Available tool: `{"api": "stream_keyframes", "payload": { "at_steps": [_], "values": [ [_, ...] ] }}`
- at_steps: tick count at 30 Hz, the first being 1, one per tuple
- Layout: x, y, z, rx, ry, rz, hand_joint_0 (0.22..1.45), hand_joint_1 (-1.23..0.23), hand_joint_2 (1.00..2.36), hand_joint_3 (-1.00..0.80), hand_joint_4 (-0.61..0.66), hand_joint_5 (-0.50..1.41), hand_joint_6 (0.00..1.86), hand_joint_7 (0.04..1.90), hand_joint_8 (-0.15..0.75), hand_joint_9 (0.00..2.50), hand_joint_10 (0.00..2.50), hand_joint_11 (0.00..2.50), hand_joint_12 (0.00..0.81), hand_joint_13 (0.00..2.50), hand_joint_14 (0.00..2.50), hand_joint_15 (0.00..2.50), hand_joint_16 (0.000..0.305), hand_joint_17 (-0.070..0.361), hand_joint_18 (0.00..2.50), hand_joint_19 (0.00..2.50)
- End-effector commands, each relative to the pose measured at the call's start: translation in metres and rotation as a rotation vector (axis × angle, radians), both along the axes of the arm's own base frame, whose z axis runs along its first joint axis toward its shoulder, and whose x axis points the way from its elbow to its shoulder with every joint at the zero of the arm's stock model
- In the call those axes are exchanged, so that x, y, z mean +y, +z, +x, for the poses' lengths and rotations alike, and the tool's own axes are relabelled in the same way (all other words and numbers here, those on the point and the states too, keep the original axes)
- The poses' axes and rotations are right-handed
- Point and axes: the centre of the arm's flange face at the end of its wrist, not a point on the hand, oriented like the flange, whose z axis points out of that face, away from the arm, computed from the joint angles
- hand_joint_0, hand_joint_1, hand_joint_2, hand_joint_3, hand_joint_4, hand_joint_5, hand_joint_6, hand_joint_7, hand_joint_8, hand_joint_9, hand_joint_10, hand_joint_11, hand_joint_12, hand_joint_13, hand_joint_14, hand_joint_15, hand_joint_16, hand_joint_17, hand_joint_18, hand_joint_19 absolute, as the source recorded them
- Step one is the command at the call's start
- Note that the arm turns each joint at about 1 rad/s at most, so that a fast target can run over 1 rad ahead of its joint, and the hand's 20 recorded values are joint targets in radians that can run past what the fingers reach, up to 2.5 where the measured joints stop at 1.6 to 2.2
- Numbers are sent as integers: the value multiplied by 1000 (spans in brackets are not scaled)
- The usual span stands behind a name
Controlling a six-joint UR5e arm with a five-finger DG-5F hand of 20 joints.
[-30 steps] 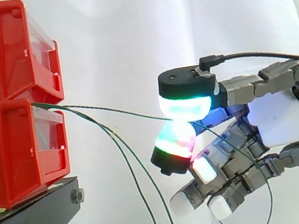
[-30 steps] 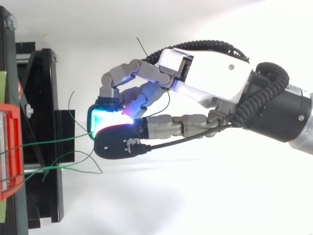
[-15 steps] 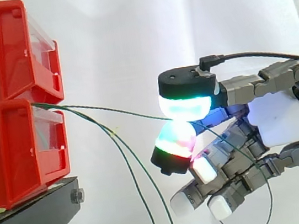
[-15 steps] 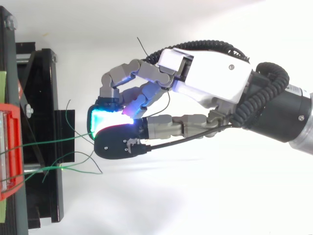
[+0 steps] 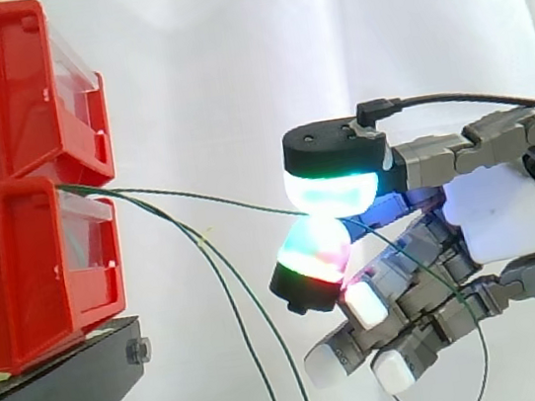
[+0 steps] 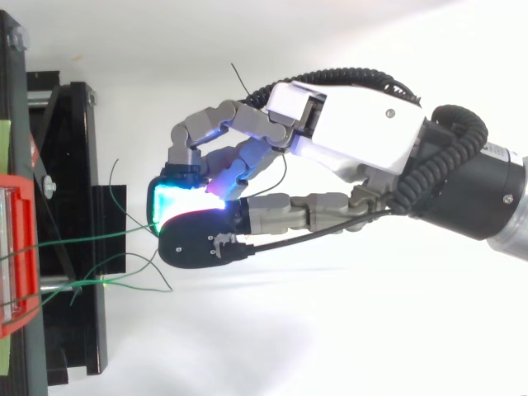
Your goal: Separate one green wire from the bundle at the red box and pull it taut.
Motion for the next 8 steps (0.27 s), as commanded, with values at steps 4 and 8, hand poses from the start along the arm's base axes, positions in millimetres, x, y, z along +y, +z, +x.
{"api": "stream_keyframes", "payload": {
  "at_steps": [4,8],
  "values": [
    [0,0,0,0,0,0,643,-756,1022,-168,50,-146,916,1168,297,999,21,597,370,626,14,350,54,121,644,526],
    [0,0,0,0,0,0,644,-755,1022,-168,50,-146,916,1168,297,999,21,600,371,626,14,345,54,121,644,526]
  ]
}}
